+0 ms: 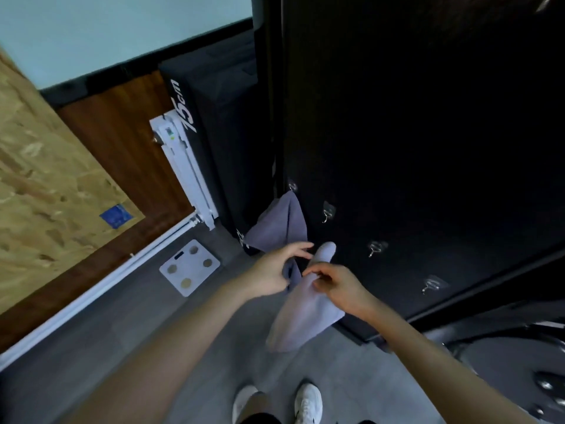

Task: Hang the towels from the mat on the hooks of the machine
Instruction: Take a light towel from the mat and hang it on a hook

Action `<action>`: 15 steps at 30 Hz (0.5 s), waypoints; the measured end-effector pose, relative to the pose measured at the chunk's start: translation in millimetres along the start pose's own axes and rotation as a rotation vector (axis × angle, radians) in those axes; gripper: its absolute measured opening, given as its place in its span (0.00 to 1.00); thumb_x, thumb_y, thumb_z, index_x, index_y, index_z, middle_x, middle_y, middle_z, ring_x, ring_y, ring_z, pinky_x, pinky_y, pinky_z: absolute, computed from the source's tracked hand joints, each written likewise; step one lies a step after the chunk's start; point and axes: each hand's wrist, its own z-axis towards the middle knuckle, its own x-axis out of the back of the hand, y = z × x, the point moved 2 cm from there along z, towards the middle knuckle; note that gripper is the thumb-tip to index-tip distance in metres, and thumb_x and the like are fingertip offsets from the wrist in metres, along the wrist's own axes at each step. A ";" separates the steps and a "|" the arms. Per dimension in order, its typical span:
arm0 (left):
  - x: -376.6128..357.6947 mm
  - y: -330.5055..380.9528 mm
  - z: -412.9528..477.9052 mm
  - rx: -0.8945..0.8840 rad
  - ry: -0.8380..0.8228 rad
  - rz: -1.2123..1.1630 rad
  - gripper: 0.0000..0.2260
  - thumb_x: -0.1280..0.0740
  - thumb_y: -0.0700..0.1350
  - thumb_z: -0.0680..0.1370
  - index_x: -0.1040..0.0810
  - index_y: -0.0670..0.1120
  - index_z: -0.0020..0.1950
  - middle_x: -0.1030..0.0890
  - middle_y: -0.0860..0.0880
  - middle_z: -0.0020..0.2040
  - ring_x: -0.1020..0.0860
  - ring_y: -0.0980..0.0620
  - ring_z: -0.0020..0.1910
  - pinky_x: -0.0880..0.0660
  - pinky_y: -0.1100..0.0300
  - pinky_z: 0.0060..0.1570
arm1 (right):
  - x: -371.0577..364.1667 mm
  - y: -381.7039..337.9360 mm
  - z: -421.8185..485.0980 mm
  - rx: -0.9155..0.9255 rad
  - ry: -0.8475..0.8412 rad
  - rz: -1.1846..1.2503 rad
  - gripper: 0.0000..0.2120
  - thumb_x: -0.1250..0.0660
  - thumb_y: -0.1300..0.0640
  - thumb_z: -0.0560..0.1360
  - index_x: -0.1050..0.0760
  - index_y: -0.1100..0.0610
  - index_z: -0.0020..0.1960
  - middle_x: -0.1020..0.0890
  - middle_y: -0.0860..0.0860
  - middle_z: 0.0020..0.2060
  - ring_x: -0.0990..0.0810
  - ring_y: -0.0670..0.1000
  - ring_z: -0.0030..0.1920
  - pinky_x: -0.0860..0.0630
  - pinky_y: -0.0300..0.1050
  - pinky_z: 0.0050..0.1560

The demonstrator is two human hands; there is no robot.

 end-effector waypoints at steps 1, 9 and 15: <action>3.2 2.6 14.0 -0.028 -0.048 -0.014 0.34 0.36 0.28 0.71 0.36 0.57 0.69 0.27 0.57 0.65 0.29 0.61 0.64 0.31 0.67 0.62 | 7.0 0.8 10.6 0.000 -0.036 0.018 0.18 0.41 0.58 0.72 0.23 0.37 0.52 0.19 0.43 0.51 0.22 0.44 0.53 0.26 0.47 0.59; 30.2 -35.3 102.7 -0.148 -0.282 0.335 0.21 0.37 0.61 0.65 0.23 0.45 0.43 0.22 0.48 0.46 0.26 0.49 0.51 0.29 0.56 0.51 | 26.5 8.8 66.4 -0.206 0.123 0.471 0.12 0.38 0.71 0.74 0.30 0.59 0.54 0.21 0.63 0.44 0.23 0.49 0.43 0.27 0.40 0.45; 22.3 -68.6 138.8 -0.027 -0.420 -0.013 0.17 0.36 0.55 0.76 0.27 0.40 0.47 0.24 0.46 0.42 0.27 0.55 0.42 0.29 0.57 0.44 | 14.2 24.9 93.4 -0.362 0.326 0.653 0.11 0.35 0.71 0.73 0.31 0.58 0.49 0.22 0.57 0.38 0.24 0.43 0.35 0.27 0.32 0.37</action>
